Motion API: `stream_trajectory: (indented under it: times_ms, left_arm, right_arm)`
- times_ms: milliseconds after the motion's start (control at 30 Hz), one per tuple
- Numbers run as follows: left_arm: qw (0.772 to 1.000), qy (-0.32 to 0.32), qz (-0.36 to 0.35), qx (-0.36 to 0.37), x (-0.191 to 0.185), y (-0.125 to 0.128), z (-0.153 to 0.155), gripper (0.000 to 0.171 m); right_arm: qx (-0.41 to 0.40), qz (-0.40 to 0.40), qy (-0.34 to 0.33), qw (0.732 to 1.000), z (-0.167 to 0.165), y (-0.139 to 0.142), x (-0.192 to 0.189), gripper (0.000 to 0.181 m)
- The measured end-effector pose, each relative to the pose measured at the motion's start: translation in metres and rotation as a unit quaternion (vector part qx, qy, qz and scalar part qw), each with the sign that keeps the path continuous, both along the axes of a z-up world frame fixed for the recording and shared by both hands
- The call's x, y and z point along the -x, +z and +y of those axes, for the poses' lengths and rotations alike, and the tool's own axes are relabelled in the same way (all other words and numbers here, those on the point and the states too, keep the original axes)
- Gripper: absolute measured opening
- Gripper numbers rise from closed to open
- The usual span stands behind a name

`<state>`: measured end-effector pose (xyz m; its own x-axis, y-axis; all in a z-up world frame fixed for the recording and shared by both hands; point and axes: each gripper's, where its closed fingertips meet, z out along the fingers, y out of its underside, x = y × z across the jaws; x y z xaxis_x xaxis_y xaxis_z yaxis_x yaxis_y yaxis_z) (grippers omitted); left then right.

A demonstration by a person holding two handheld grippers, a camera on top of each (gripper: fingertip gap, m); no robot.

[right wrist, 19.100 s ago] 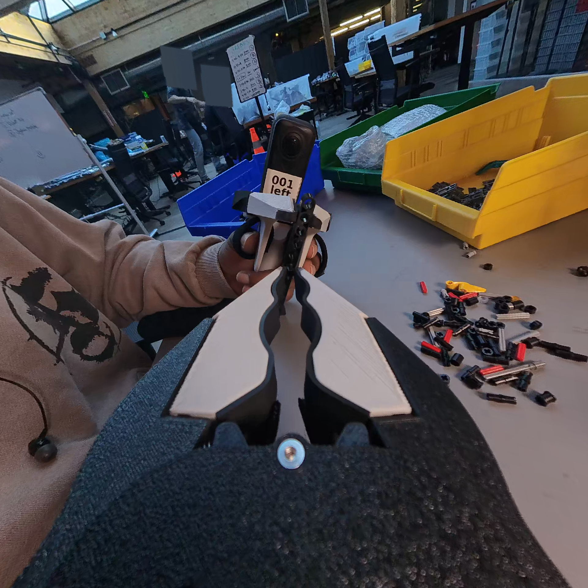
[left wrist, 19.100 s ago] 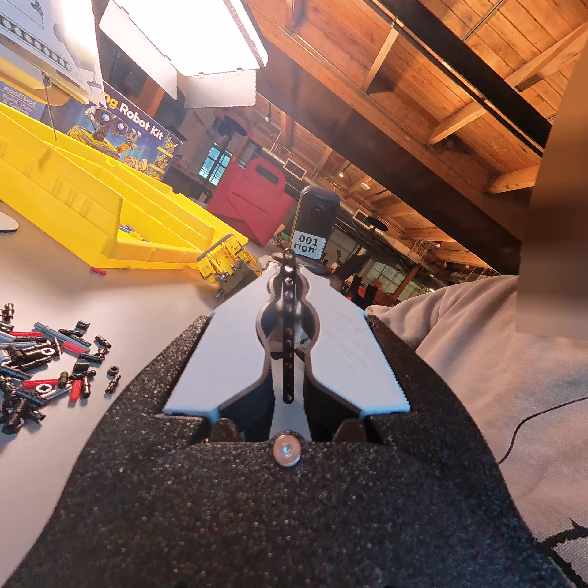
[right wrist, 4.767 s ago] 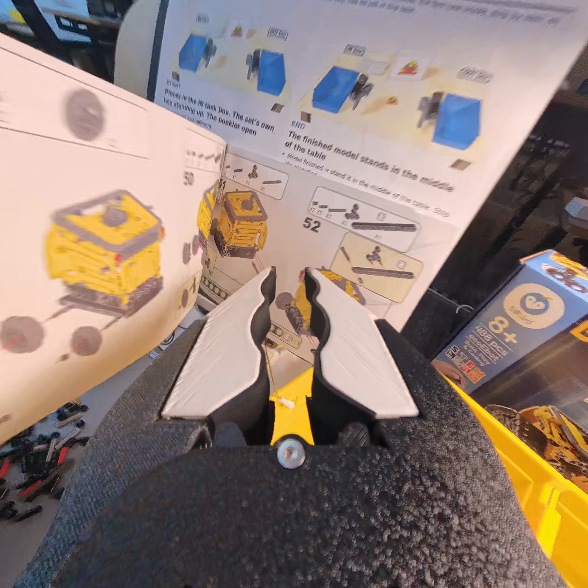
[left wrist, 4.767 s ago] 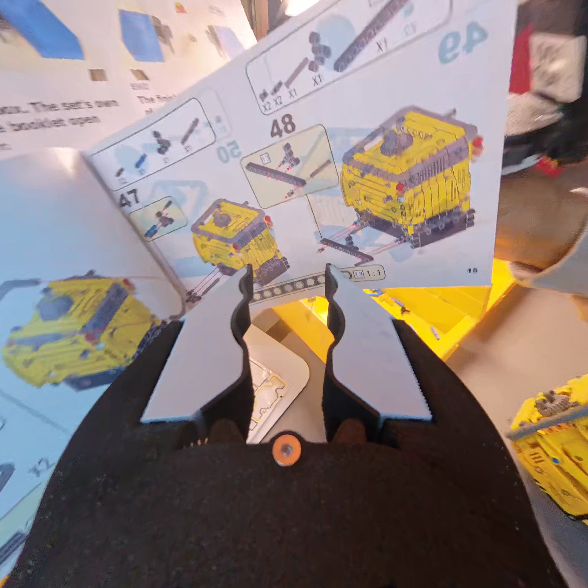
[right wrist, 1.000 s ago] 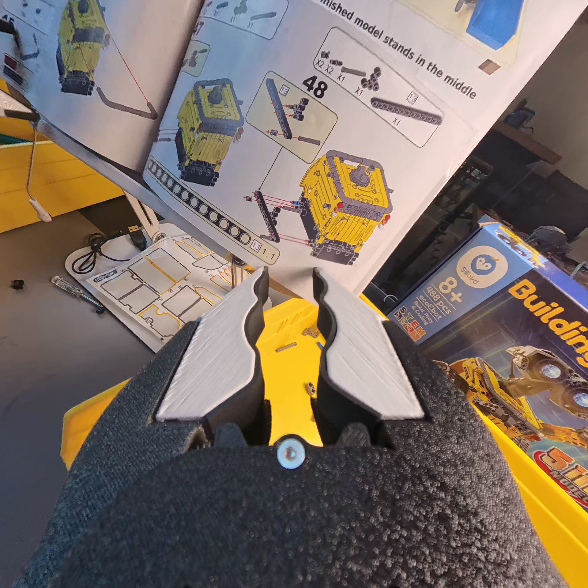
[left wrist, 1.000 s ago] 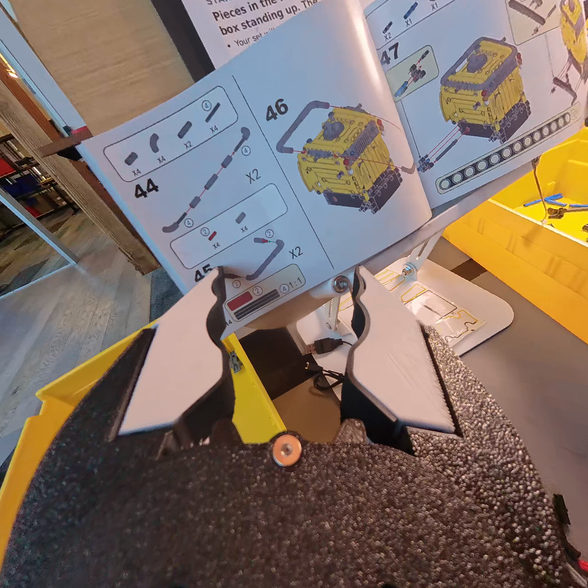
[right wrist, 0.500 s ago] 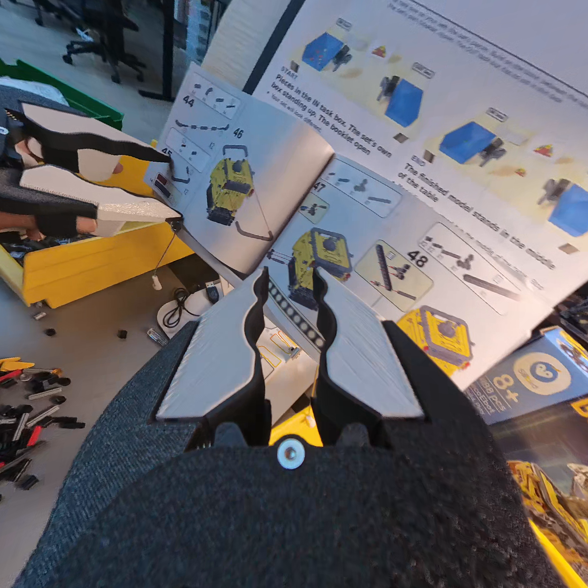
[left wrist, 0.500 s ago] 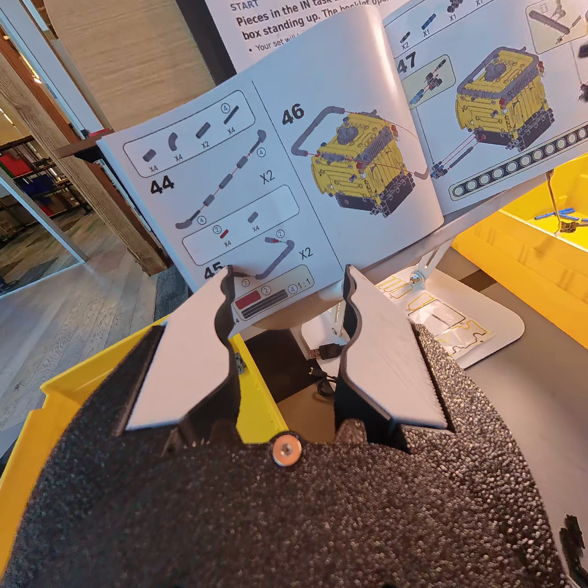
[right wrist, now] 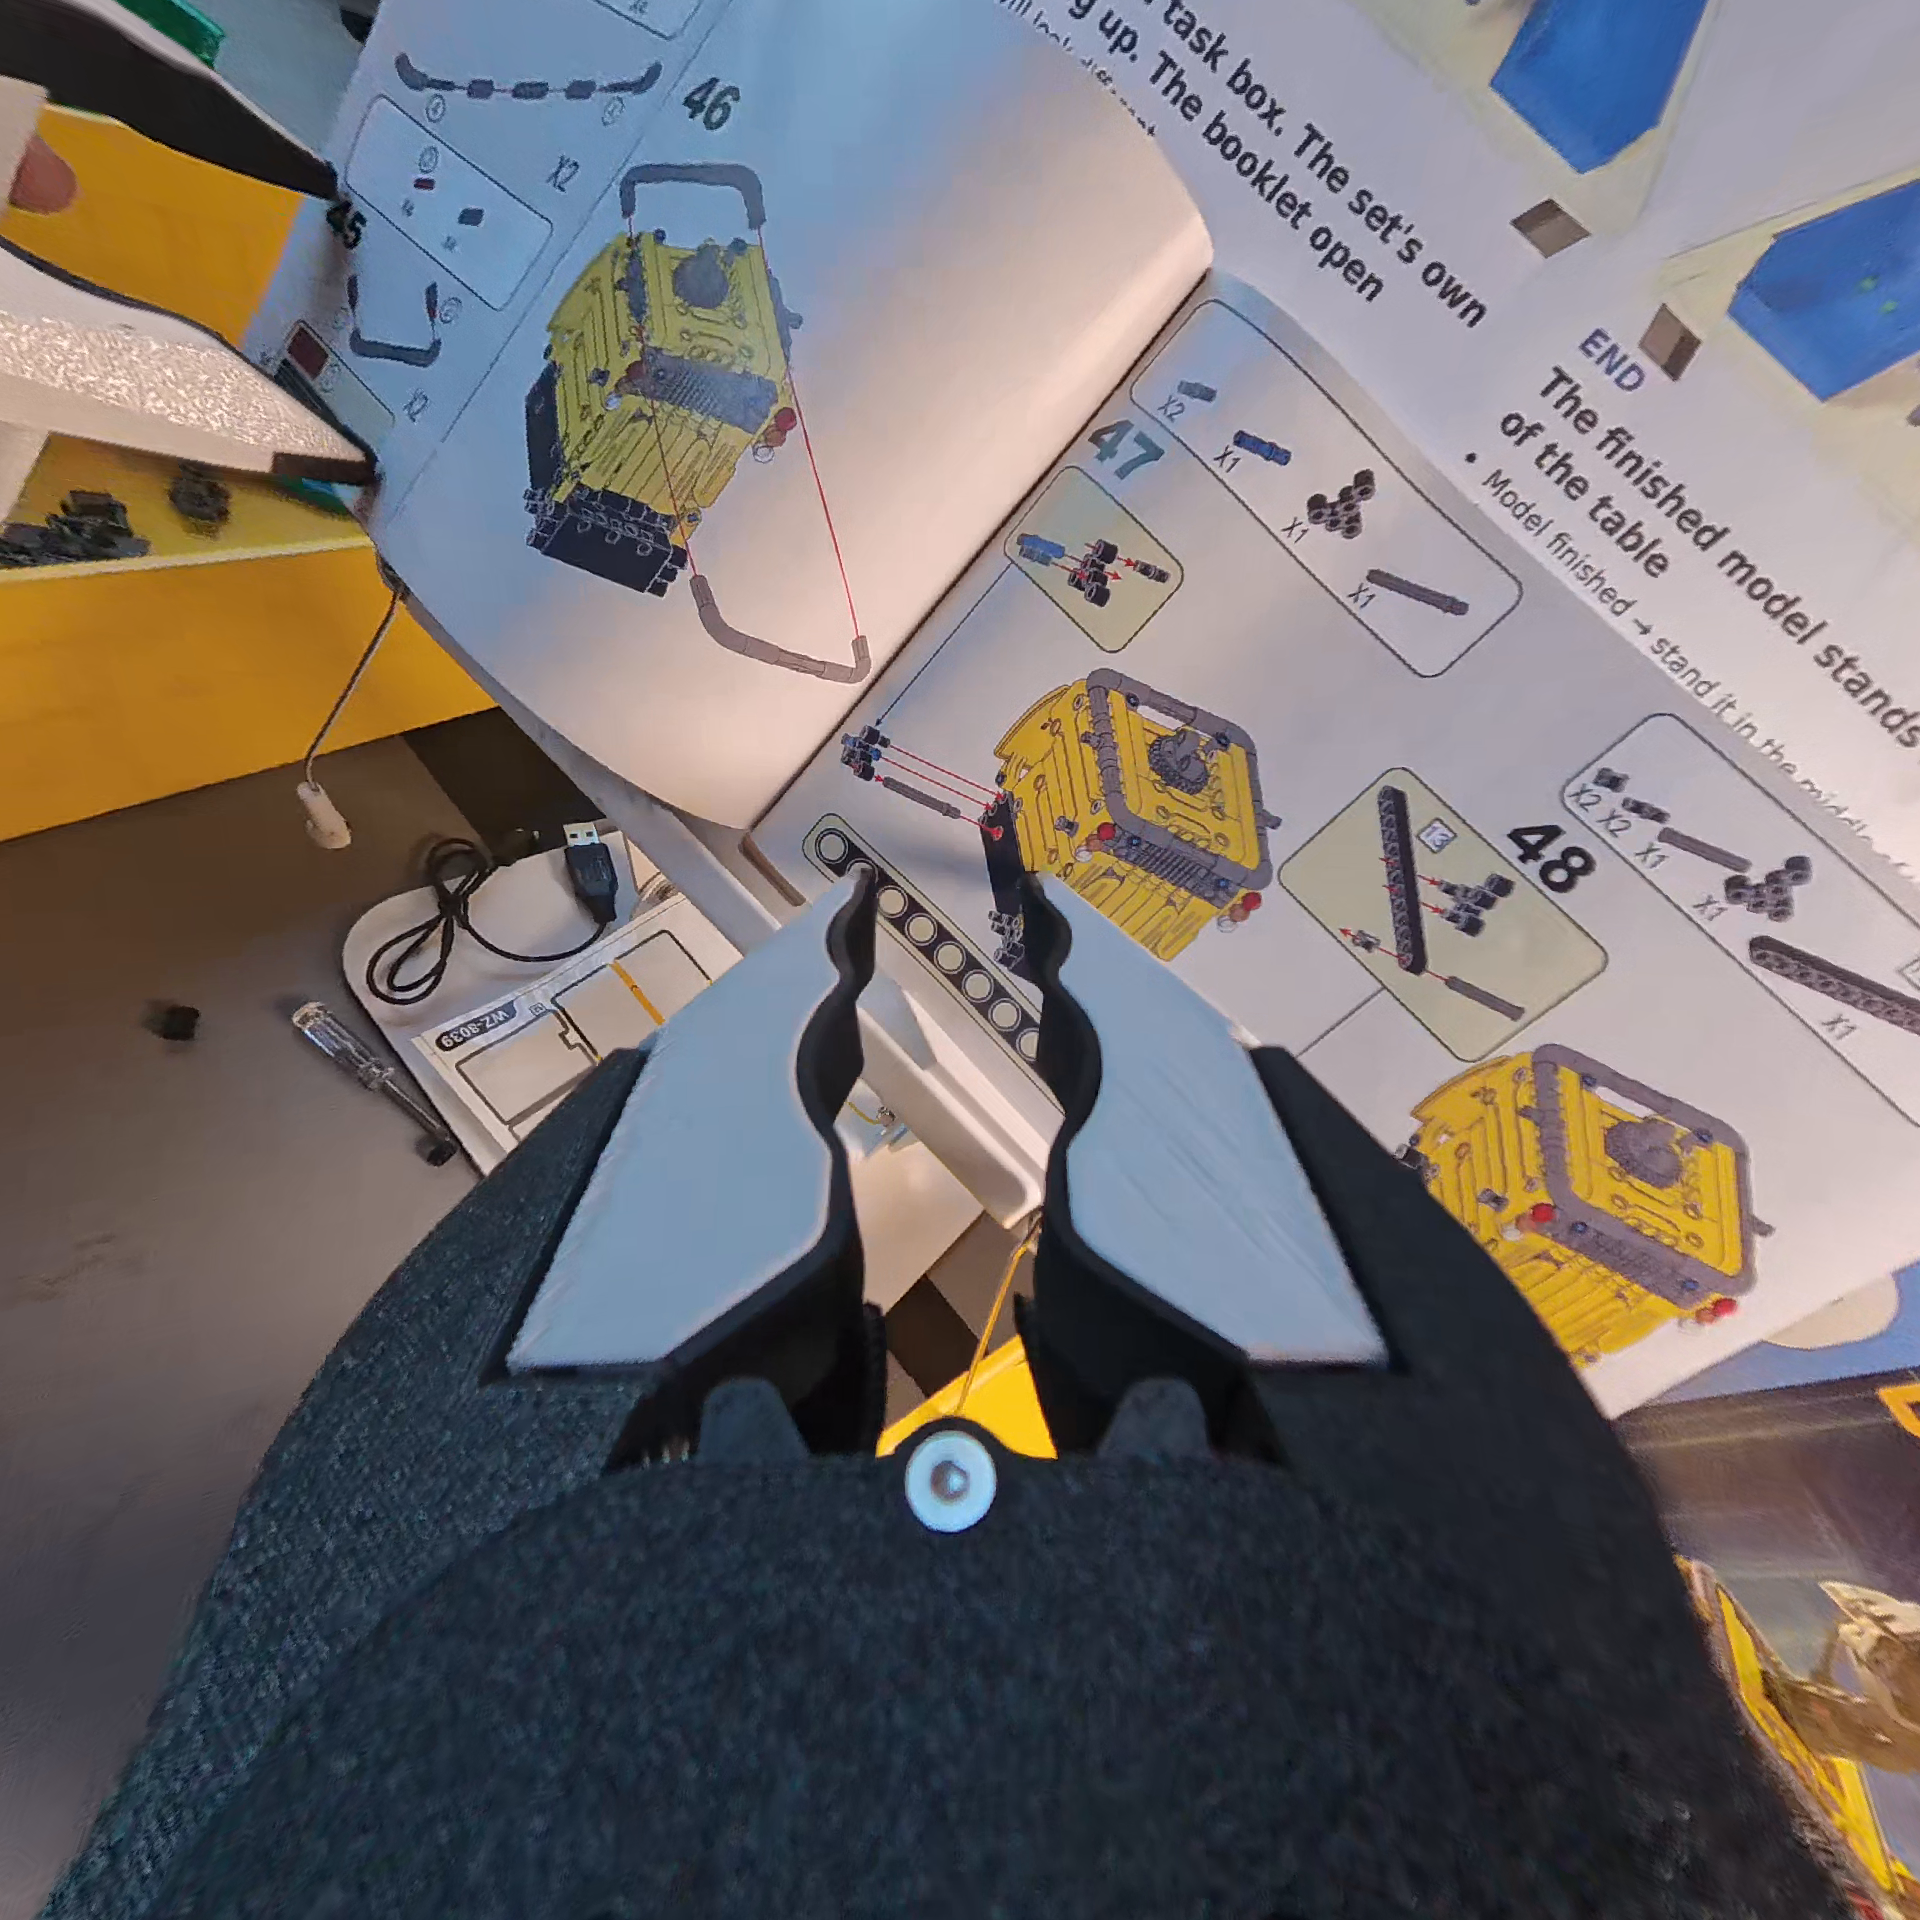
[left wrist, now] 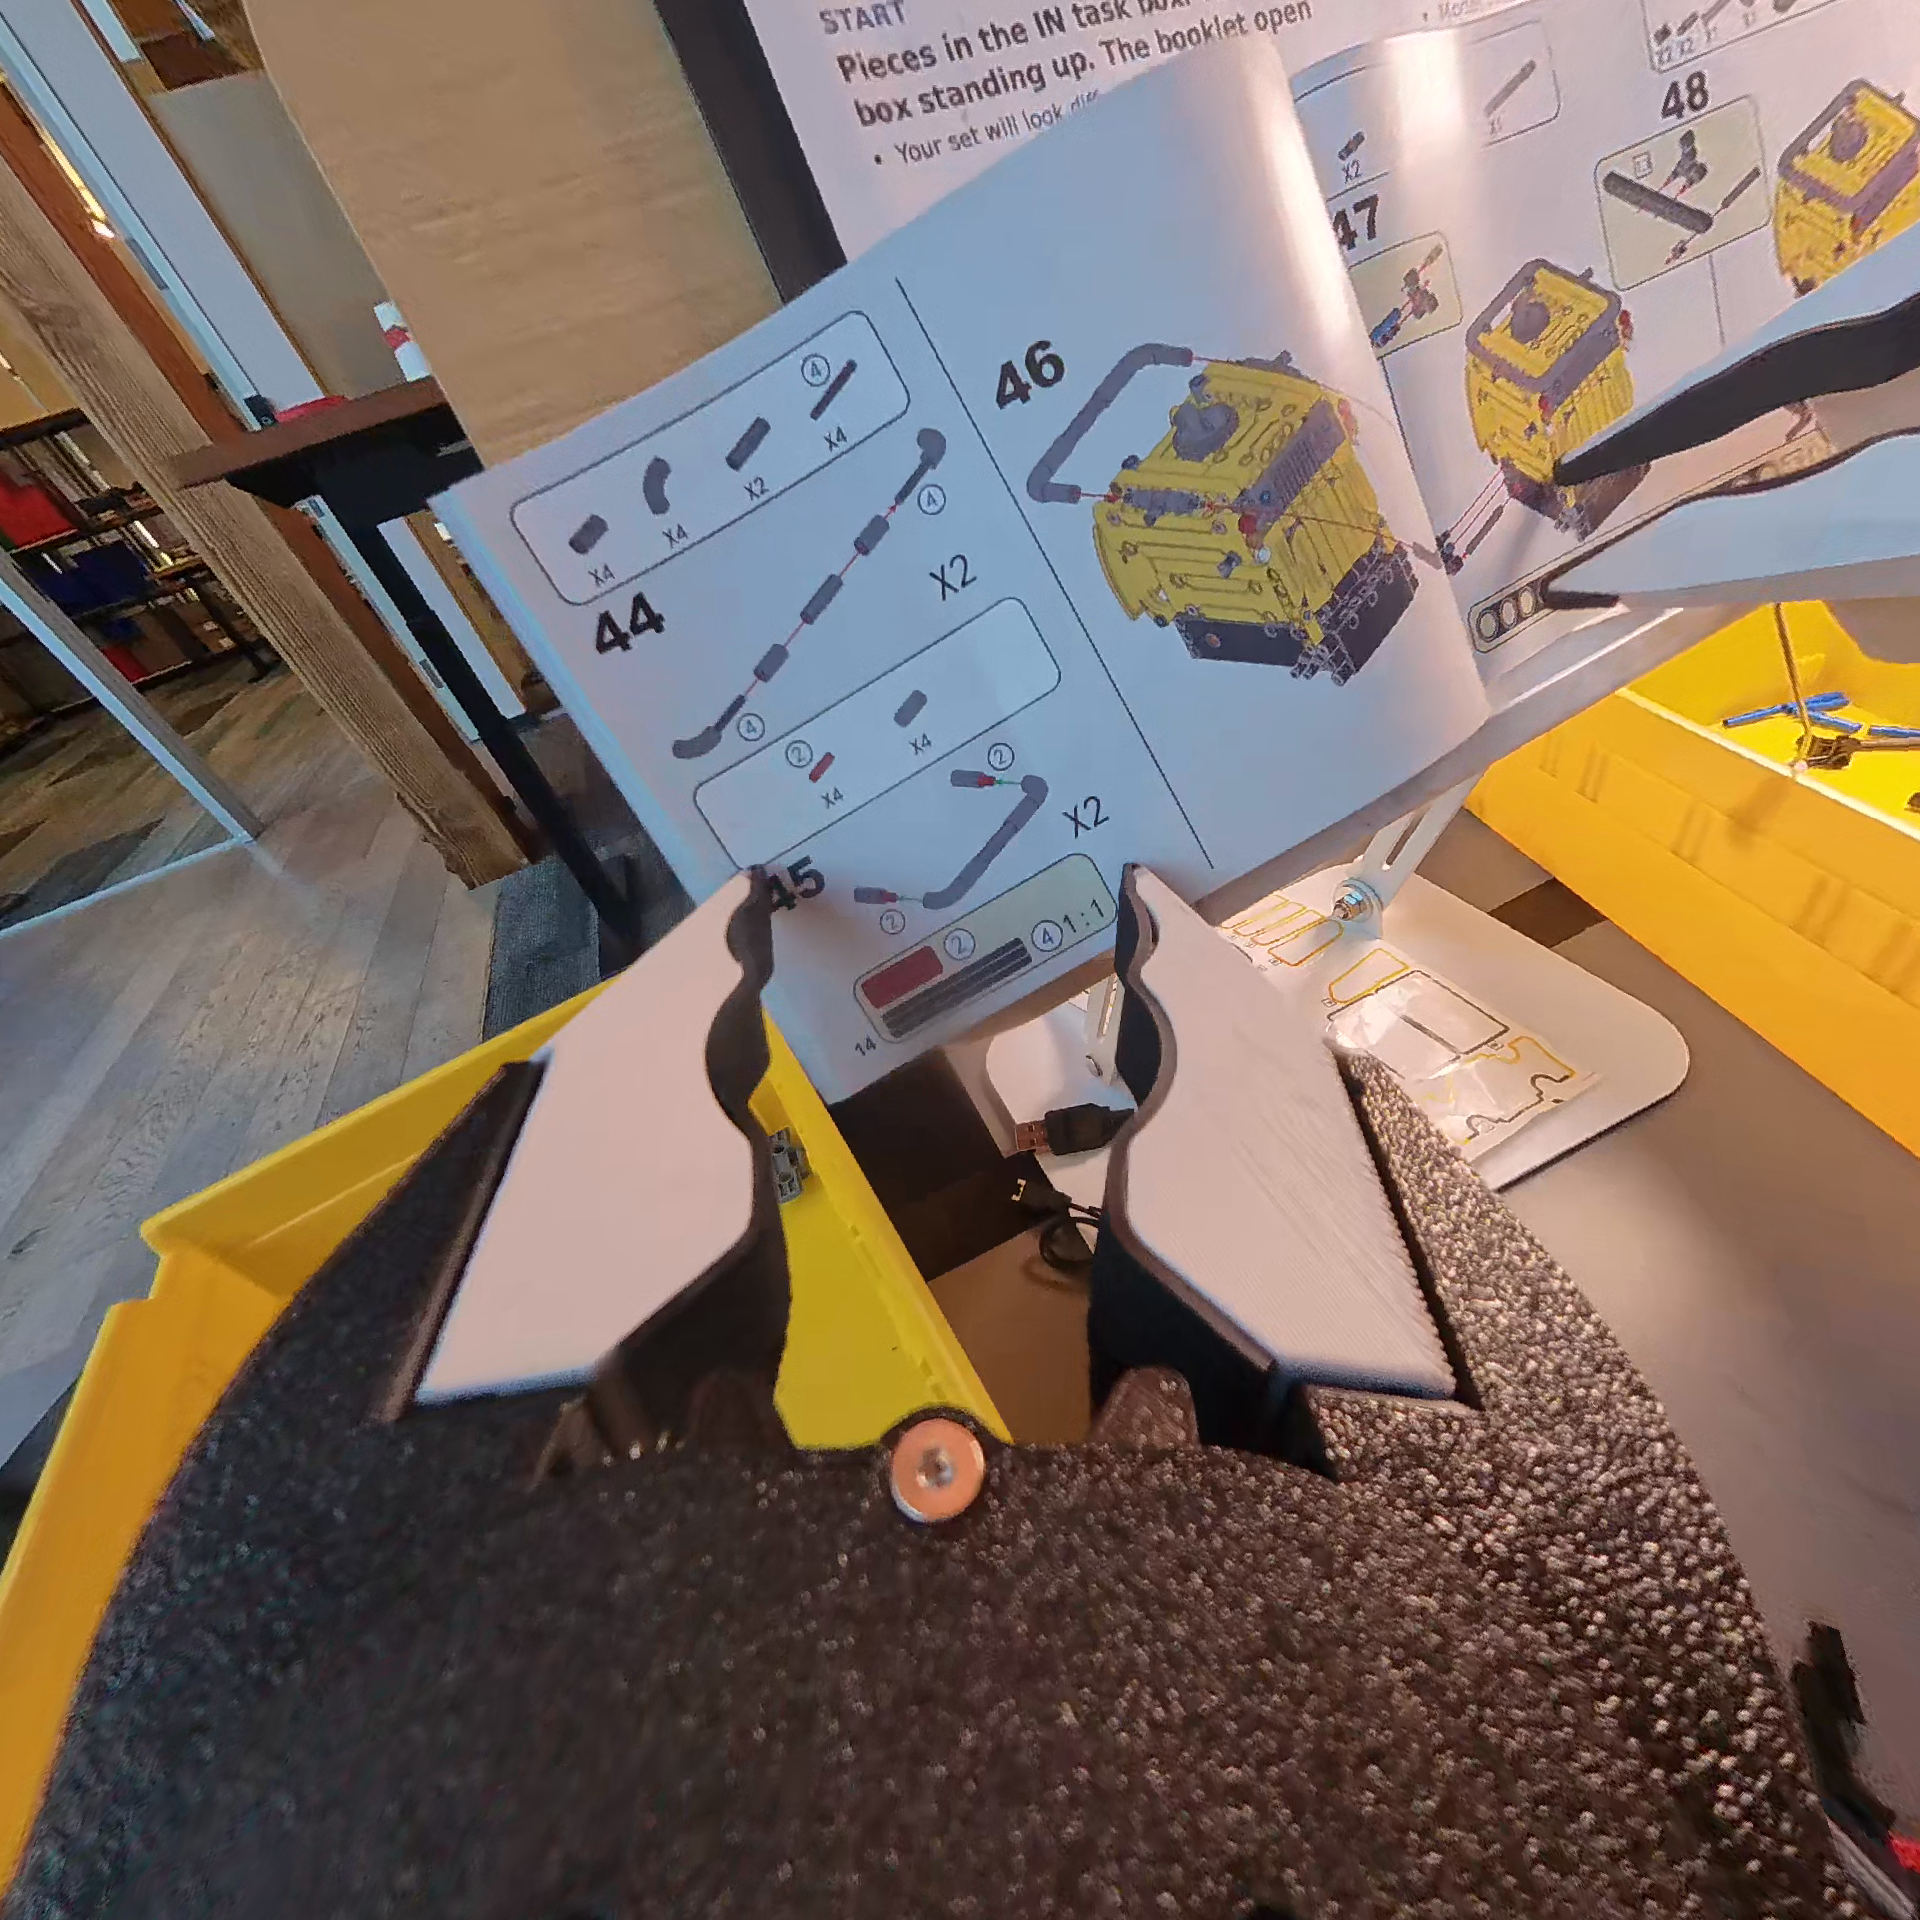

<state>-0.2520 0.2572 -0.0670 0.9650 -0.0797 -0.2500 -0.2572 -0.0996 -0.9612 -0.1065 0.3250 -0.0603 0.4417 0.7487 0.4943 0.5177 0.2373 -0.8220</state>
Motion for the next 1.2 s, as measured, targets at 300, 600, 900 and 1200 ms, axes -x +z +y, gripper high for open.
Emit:
stream_trajectory:
  times_ms: [300,600,900,1200]
  left_arm:
    - [0.999,-0.013,0.032,-0.027,-0.022,0.012,-0.006,0.061]
    - [0.999,-0.018,0.018,-0.024,-0.026,0.008,-0.011,0.061]
    - [0.999,-0.028,0.001,-0.017,-0.029,-0.001,-0.019,0.061]
    - [0.998,-0.053,-0.029,-0.013,-0.044,-0.004,-0.021,0.06]
  right_arm:
    - [-0.01,0.044,0.06,0.997,-0.025,0.019,0.011,0.018]
    - [-0.008,0.05,0.127,0.991,-0.051,0.033,0.045,0.012]
    - [-0.001,0.034,0.125,0.992,-0.045,0.026,0.059,0.0]
    - [0.004,0.024,0.104,0.994,-0.039,0.019,0.049,0.013]
